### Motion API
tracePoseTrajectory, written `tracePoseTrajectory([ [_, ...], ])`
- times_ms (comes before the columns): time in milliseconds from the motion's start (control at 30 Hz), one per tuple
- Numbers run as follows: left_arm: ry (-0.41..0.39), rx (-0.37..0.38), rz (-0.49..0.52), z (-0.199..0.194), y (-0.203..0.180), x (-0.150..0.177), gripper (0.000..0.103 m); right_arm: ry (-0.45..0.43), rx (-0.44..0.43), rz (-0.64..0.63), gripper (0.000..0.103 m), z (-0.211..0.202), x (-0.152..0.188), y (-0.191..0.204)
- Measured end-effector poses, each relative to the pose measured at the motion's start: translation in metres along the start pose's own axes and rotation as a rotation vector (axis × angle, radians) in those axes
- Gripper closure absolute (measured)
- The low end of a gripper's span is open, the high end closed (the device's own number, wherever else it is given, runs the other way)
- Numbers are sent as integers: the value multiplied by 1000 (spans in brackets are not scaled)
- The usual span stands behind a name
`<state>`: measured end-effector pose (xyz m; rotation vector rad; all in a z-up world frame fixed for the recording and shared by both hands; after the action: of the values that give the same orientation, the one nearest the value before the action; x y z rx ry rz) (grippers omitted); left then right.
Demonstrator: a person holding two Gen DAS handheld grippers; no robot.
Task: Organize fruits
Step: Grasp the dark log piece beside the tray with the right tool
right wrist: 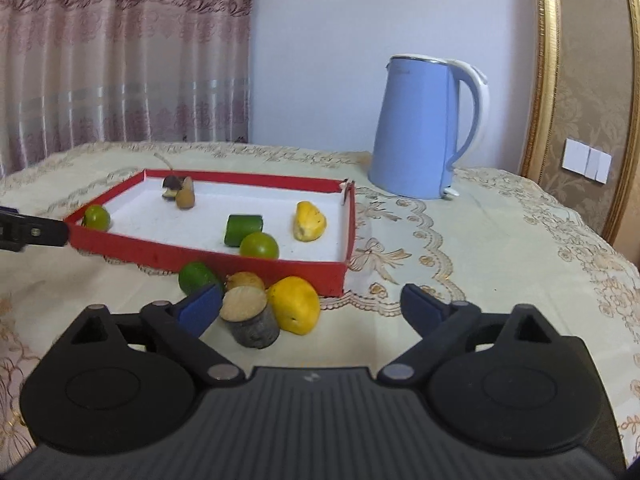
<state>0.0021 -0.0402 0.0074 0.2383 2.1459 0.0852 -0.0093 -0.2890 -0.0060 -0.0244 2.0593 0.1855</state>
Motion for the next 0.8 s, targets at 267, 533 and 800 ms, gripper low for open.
tracePoseTrajectory([
  [267,18,-33,25,4,-10,0,7,63,-87,-125,48,6,10,30],
  [533,33,-28,38,6,-14,1,7,120,-79,-147,65,25,11,34],
  [800,48,17,30,11,-18,2,7,124,-52,-171,72,30,14,39],
])
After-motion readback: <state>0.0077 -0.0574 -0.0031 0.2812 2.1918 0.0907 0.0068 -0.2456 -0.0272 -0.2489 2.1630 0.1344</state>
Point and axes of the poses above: each gripper's, at about its wrist camera, not at the fingertips, and z roughly the way its jaws point, y to its left, x to its underside, the point moved 1 cm from there along z, roughly the way its jaws point, and after that the axes turned 12 degrees about z, right-handed, at the moved point
